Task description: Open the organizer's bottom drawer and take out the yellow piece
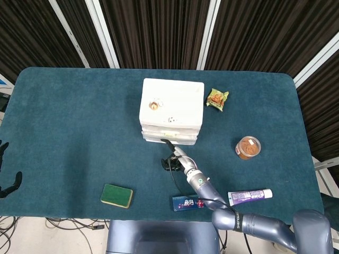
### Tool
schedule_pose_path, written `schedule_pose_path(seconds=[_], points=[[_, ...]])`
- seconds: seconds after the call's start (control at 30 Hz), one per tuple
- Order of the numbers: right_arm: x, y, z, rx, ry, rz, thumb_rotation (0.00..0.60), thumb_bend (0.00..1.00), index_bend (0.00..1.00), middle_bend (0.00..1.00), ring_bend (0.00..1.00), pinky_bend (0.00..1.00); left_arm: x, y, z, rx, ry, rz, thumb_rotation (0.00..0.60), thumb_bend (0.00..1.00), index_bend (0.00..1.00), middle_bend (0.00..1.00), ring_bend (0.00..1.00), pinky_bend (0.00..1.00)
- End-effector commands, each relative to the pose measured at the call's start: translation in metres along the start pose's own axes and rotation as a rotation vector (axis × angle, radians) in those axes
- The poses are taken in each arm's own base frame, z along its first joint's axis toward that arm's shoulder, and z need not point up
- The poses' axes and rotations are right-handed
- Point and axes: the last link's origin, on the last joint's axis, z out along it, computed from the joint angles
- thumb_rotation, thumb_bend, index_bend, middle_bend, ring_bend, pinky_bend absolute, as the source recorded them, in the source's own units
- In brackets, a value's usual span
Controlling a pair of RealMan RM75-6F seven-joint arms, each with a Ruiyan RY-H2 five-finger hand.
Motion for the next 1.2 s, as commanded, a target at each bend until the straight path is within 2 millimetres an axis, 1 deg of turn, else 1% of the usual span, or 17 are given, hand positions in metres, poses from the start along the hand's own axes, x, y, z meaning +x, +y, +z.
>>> schedule_pose_path(seconds=[0.03,0.43,0.67,1.0,1.2], points=[[-0.001,0.001,-0.001,-0.001,-0.004,0.001,0.6,0.62,0.11,1.0,1.0,1.0,0.0,0.0,0.0,0.001,0.001,0.001,0.6,0.4,0.0,0.0,0.0,0.0],[-0.005,0.004,-0.007,0.003,-0.011,0.015,0.6,0.62,0.11,1.0,1.0,1.0,0.0,-0.001,0.0,0.004,0.002,0.005,0.6,0.4,0.0,0.0,0.0,0.0],[-0.008,0.01,-0.012,-0.007,-0.031,0.019,0.6,0.62,0.11,1.0,1.0,1.0,0.0,-0.001,0.0,0.005,0.003,0.006,0.6,0.4,0.0,0.0,0.0,0.0],[-0.005,0.009,-0.017,0.002,-0.019,0.014,0.6,0.62,0.11,1.0,1.0,1.0,0.0,-0.001,0.001,0.008,0.005,0.011,0.6,0.4,0.0,0.0,0.0,0.0],[-0.005,0.01,-0.028,-0.006,-0.024,-0.007,0.6,0.62,0.11,1.0,1.0,1.0,-0.001,-0.002,0.0,0.009,0.001,0.011,0.6,0.4,0.0,0.0,0.0,0.0]])
